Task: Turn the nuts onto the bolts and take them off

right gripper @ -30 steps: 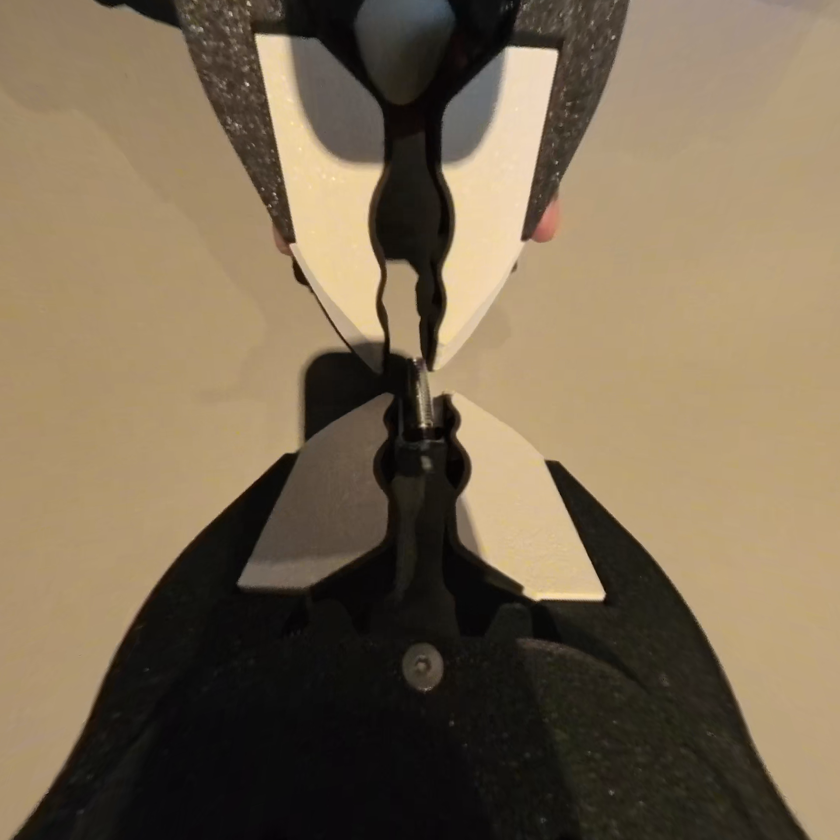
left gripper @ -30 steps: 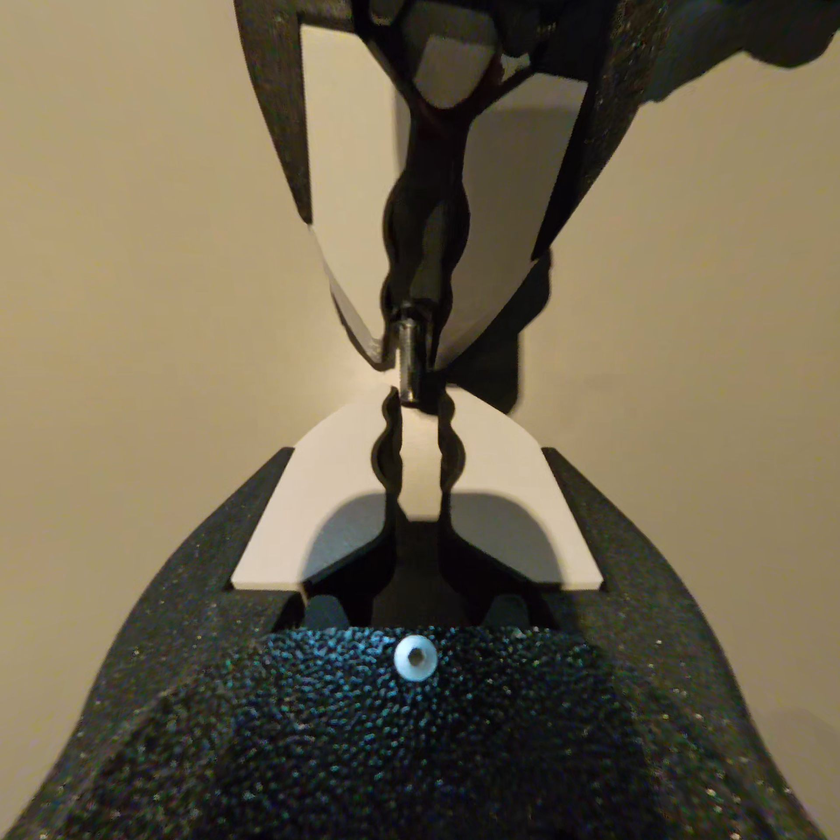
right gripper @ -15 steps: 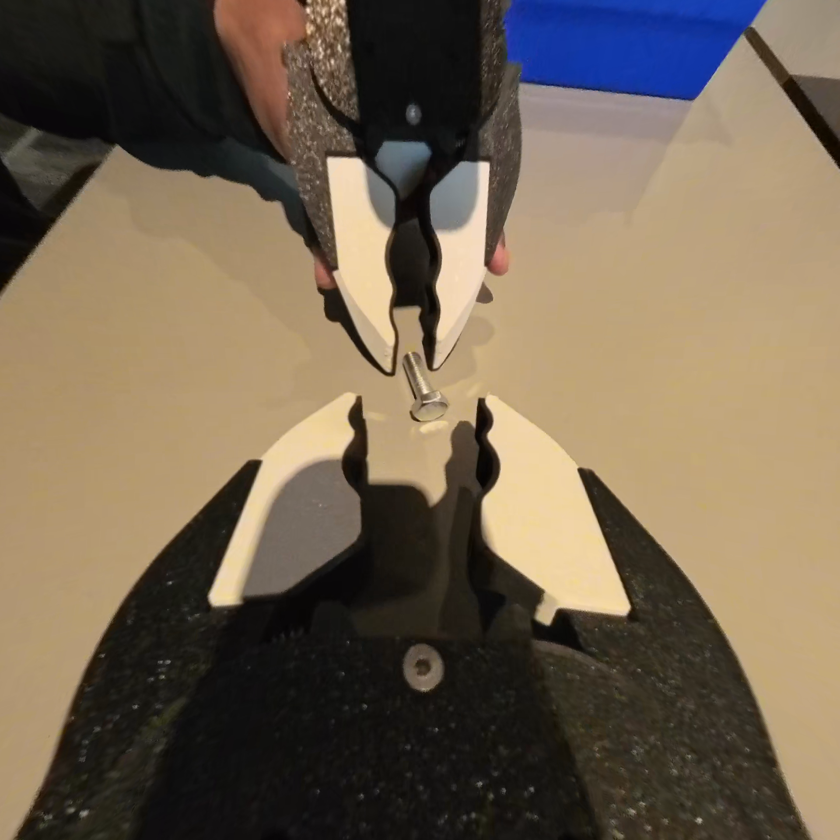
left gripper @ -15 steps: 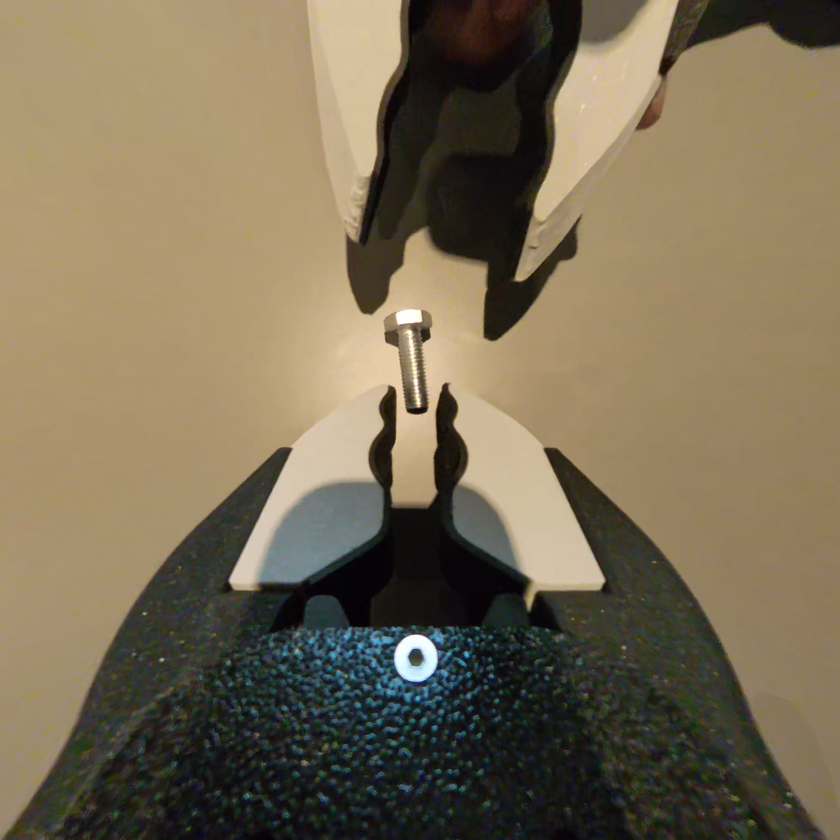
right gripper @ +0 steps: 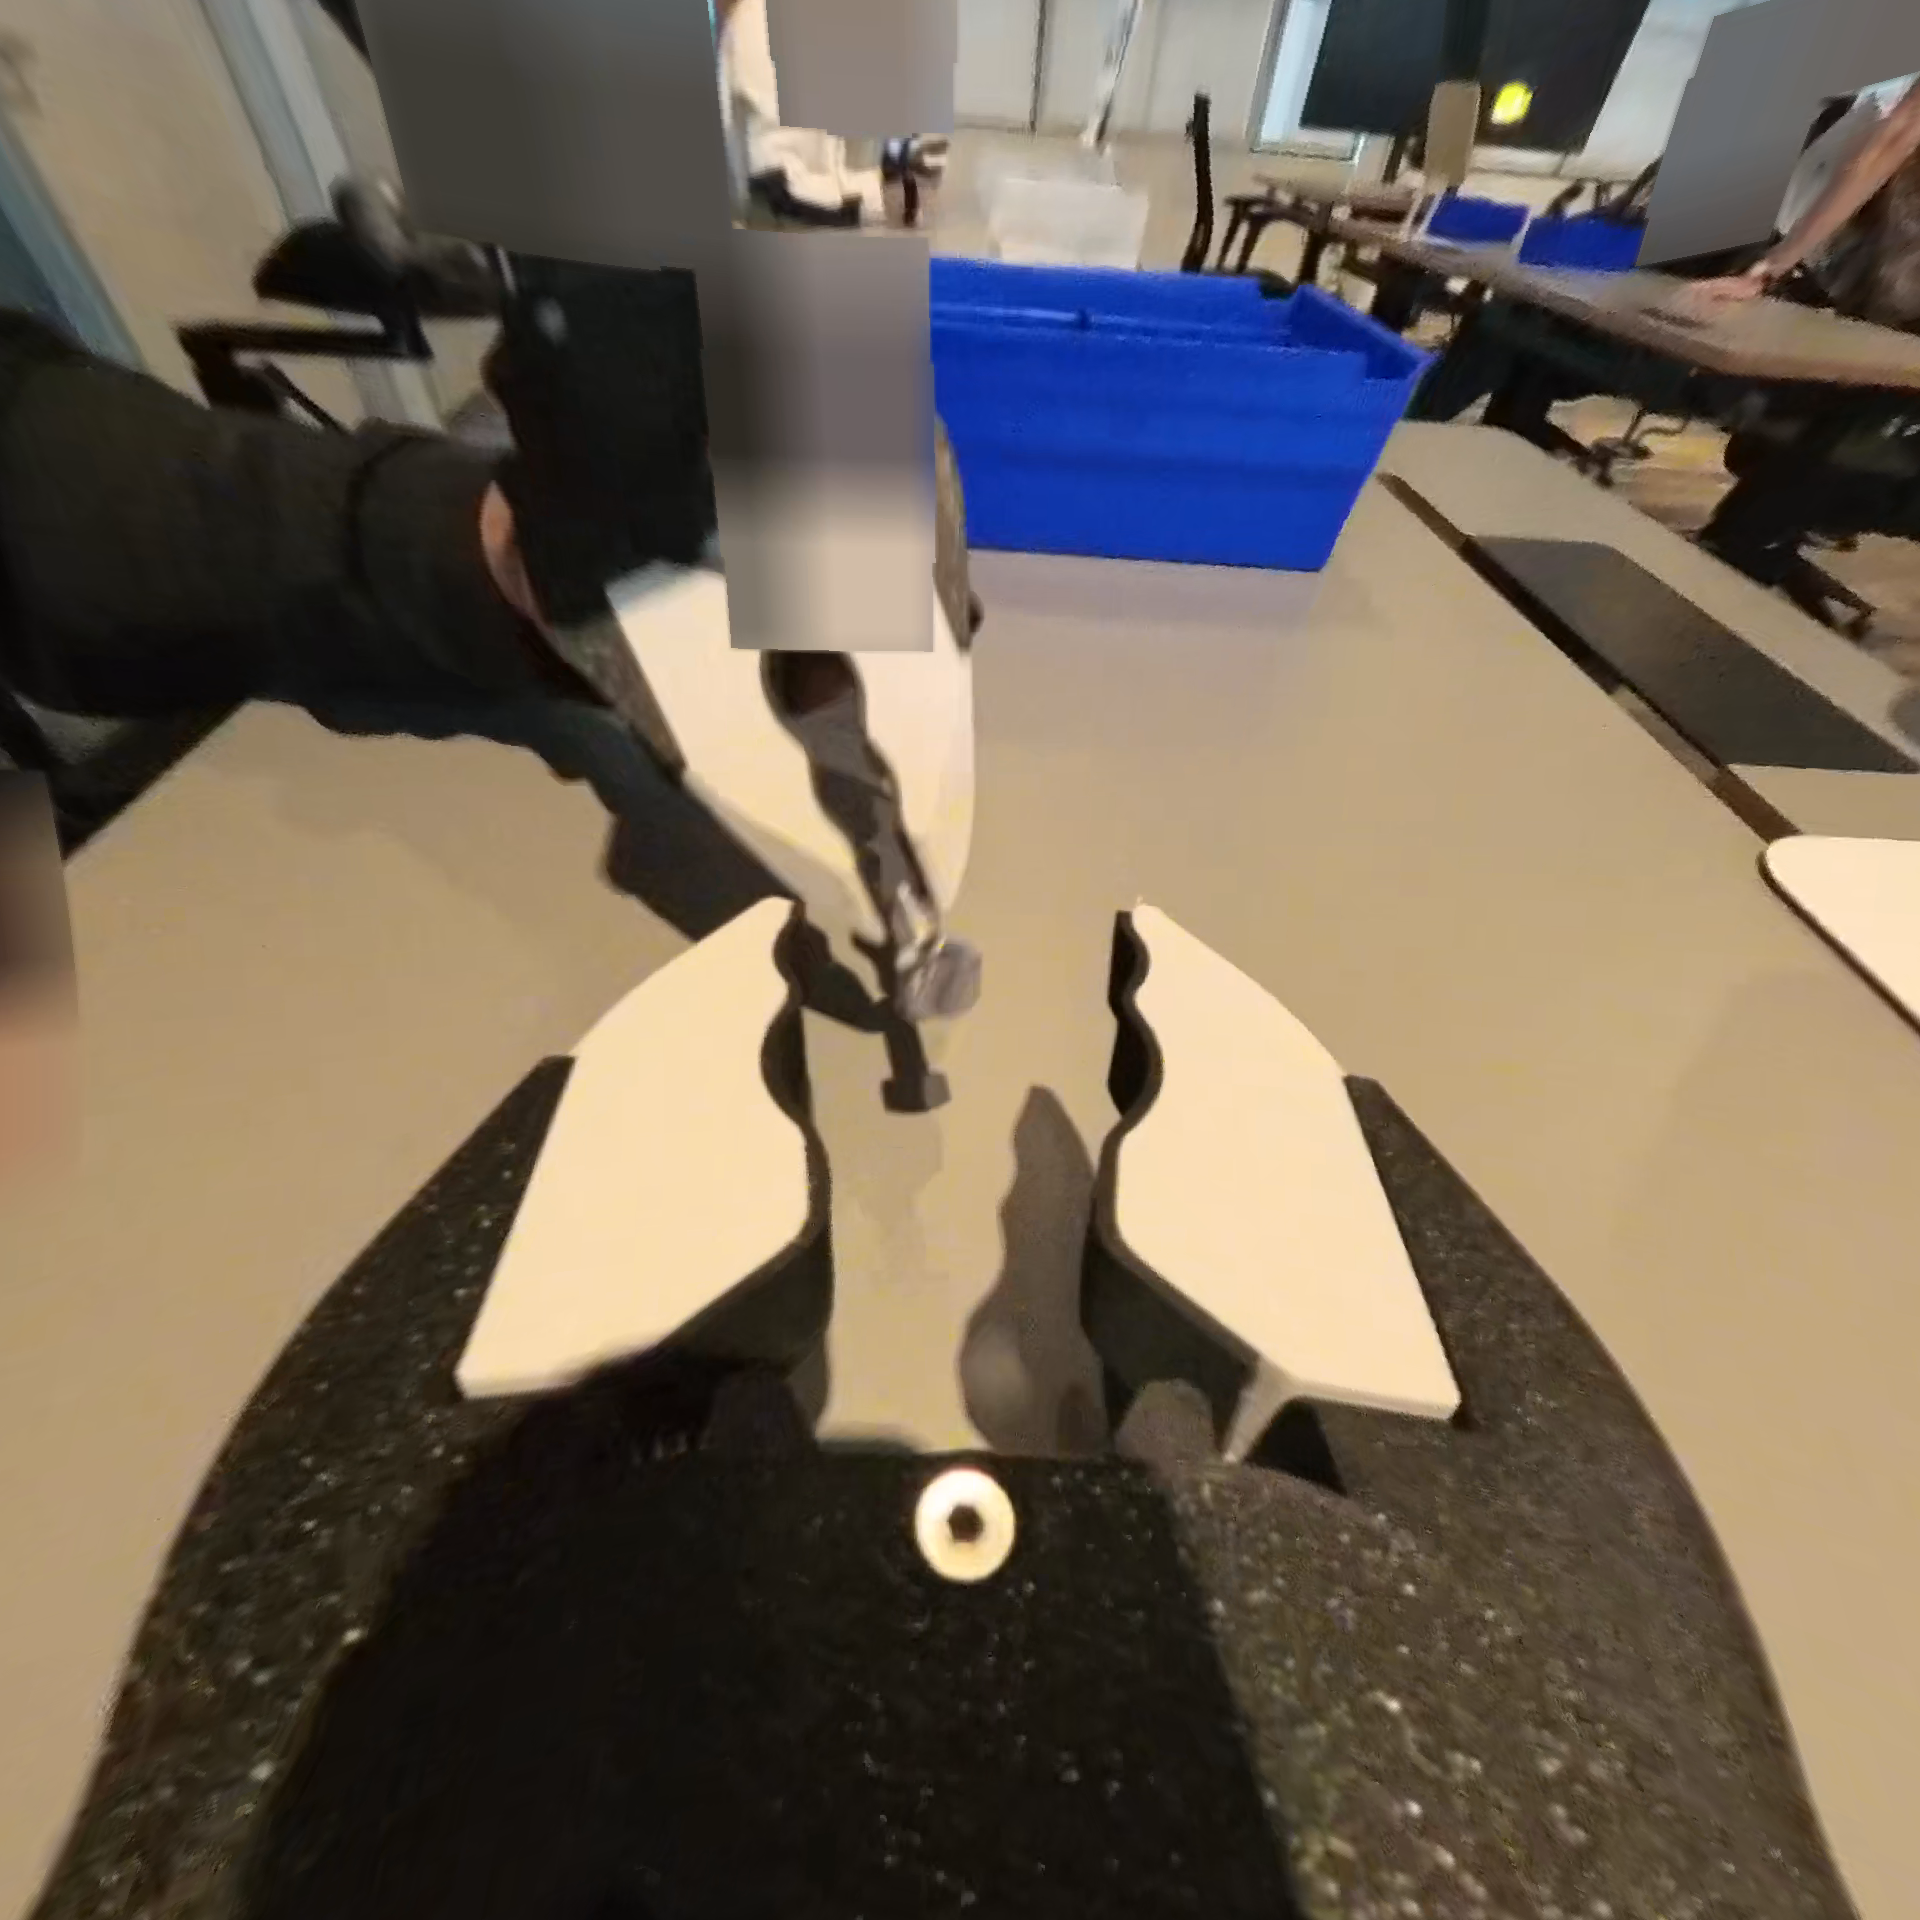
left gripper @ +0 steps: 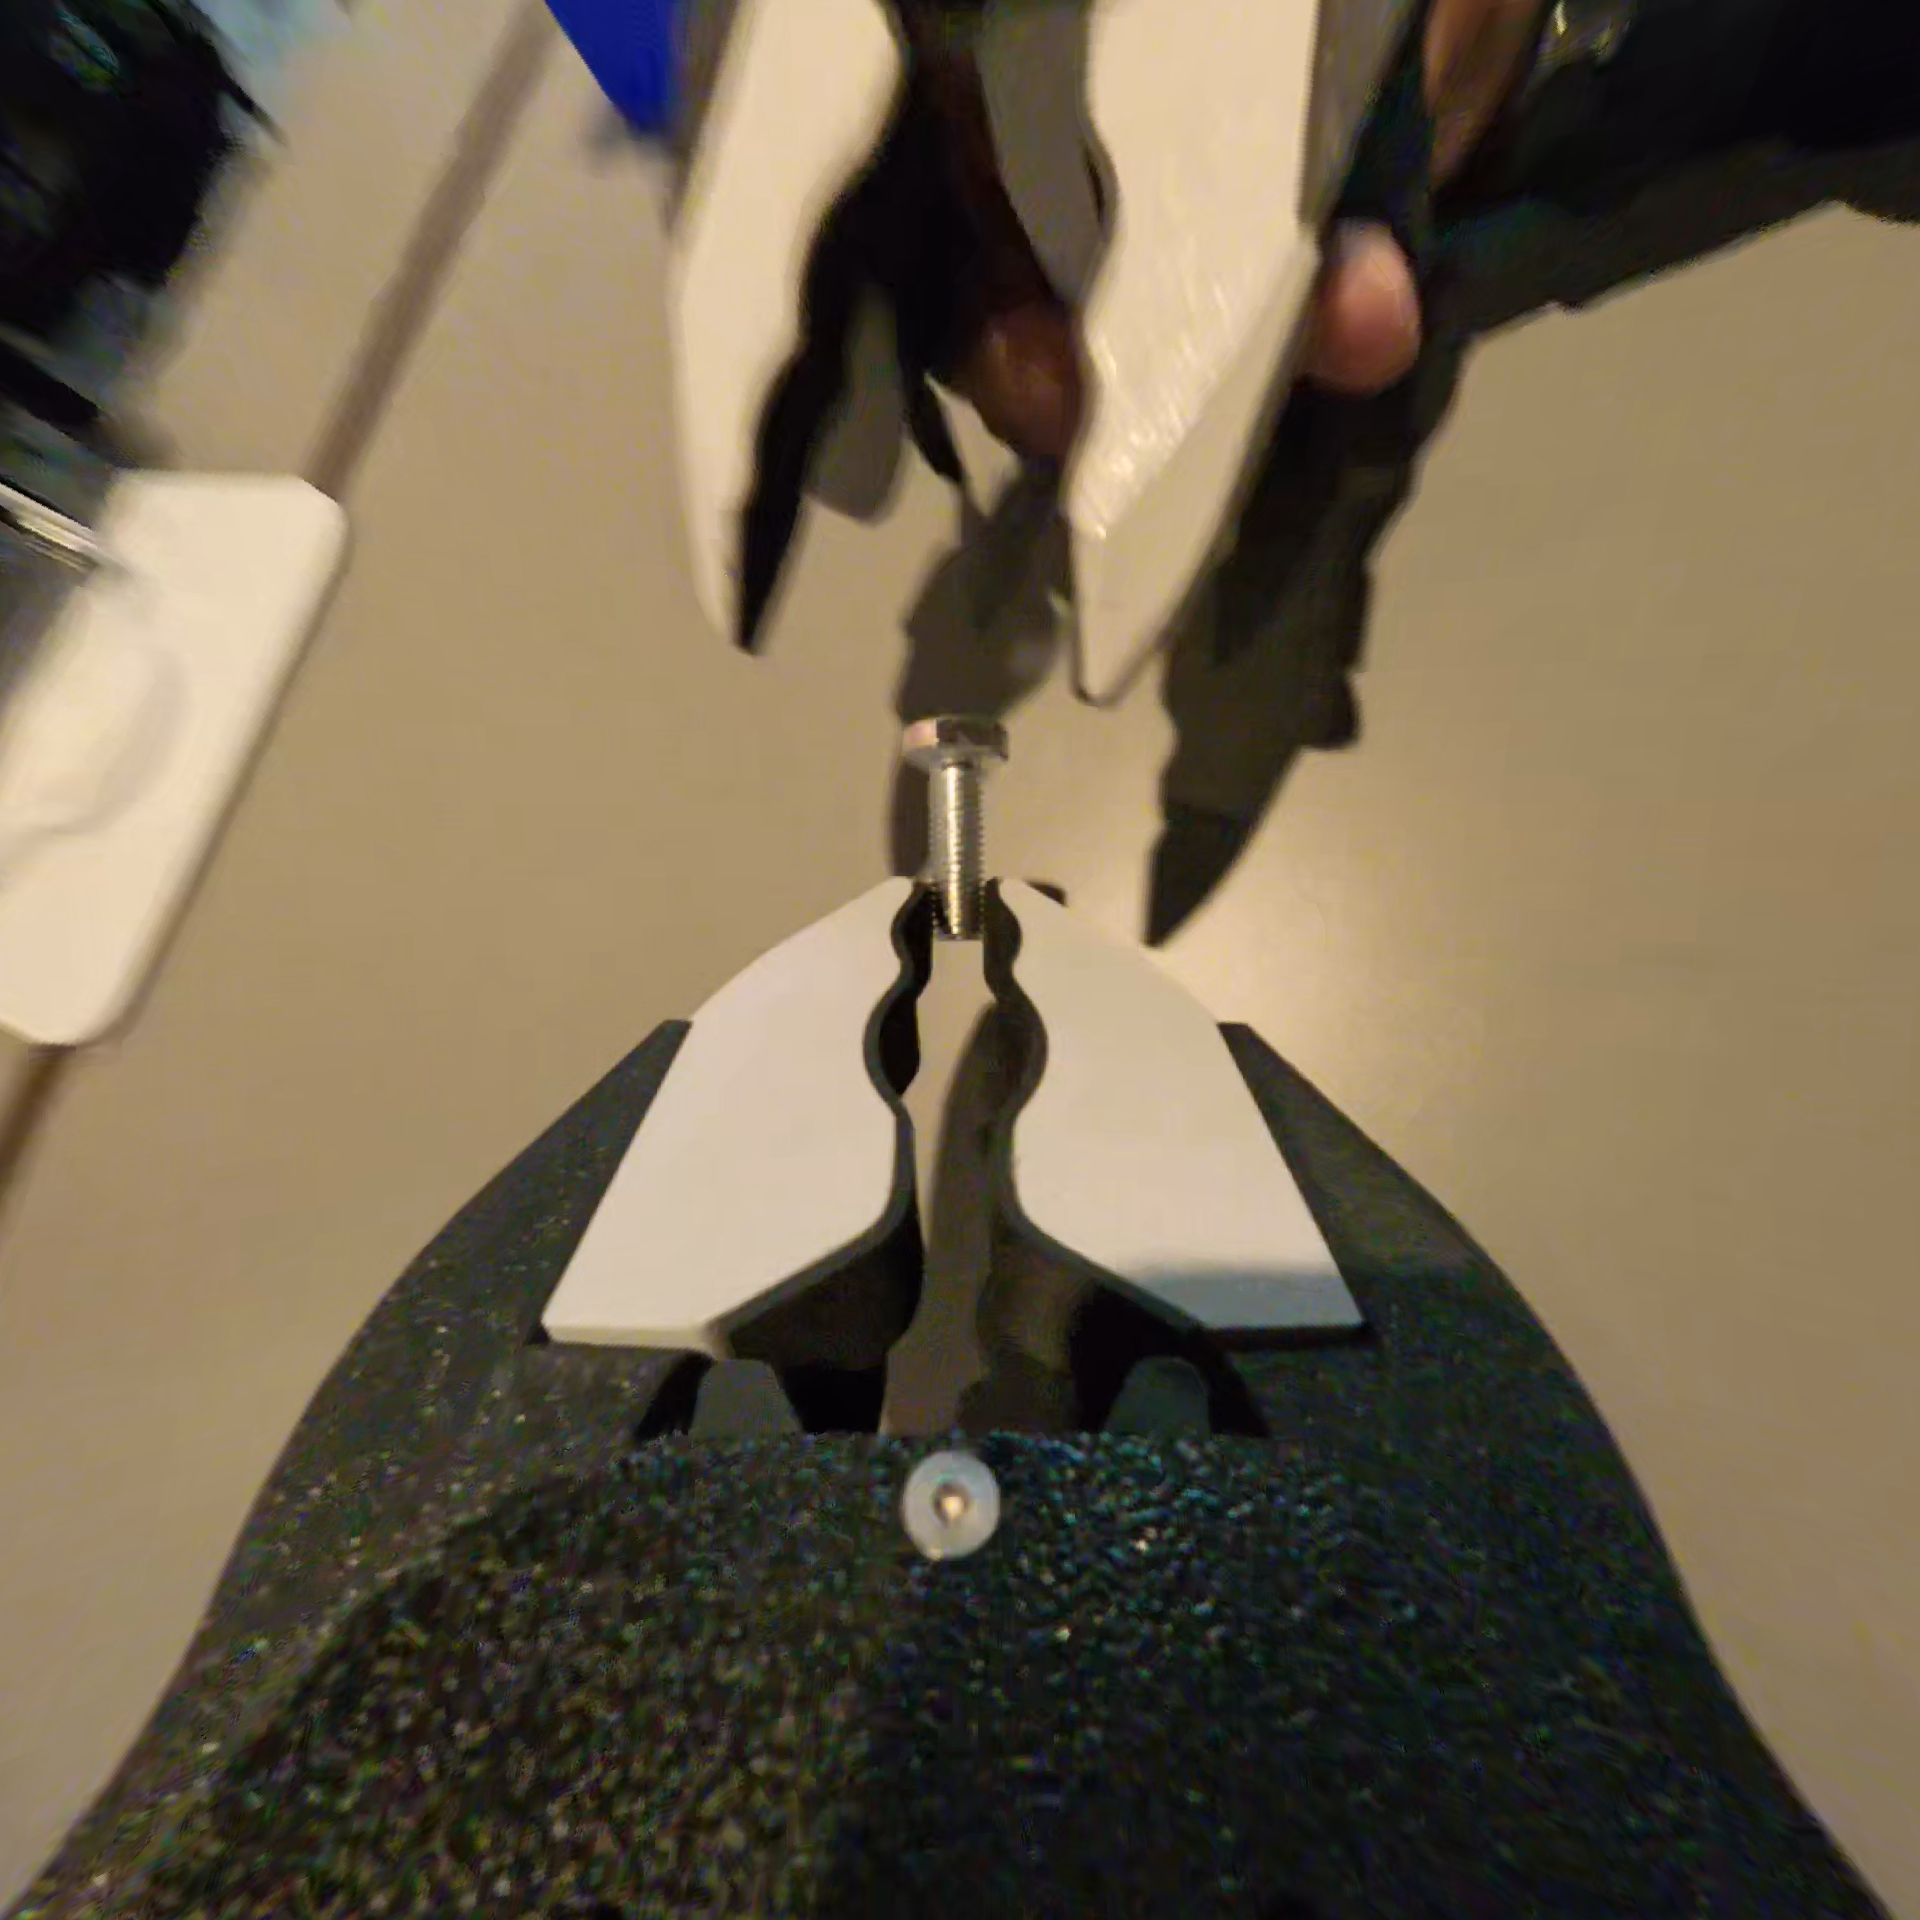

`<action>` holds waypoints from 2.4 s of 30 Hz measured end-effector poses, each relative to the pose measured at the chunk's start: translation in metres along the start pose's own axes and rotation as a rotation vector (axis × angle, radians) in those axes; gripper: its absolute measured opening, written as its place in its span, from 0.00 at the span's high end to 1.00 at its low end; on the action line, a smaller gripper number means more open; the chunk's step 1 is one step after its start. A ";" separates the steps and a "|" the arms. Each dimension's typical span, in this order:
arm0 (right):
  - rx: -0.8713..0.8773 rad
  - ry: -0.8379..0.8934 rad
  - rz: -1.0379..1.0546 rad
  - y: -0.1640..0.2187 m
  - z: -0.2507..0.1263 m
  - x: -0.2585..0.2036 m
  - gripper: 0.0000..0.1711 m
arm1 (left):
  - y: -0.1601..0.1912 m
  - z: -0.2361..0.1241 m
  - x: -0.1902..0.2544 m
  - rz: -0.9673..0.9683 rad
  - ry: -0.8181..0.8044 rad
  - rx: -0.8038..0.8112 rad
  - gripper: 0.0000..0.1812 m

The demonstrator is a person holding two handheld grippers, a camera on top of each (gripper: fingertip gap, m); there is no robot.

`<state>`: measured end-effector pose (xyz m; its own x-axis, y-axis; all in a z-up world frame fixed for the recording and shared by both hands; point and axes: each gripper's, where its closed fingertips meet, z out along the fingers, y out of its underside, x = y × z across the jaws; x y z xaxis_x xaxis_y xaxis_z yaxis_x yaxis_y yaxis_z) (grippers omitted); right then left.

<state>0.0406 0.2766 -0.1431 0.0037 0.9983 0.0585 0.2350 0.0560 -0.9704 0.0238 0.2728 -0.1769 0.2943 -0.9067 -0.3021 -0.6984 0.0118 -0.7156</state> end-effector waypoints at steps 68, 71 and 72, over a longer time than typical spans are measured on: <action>0.034 0.269 -0.554 -0.023 -0.008 -0.064 0.82 | -0.050 -0.043 0.035 0.732 -0.313 0.166 0.95; 0.057 0.278 -0.548 -0.028 -0.011 -0.065 0.82 | -0.048 -0.043 0.034 0.737 -0.318 0.158 0.95; 0.064 0.282 -0.546 -0.029 -0.012 -0.065 0.82 | -0.049 -0.044 0.035 0.737 -0.316 0.161 0.95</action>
<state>0.0453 0.2101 -0.1155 0.1580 0.7829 0.6017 0.2165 0.5670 -0.7947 0.0395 0.2224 -0.1251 -0.0172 -0.4811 -0.8765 -0.6894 0.6406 -0.3382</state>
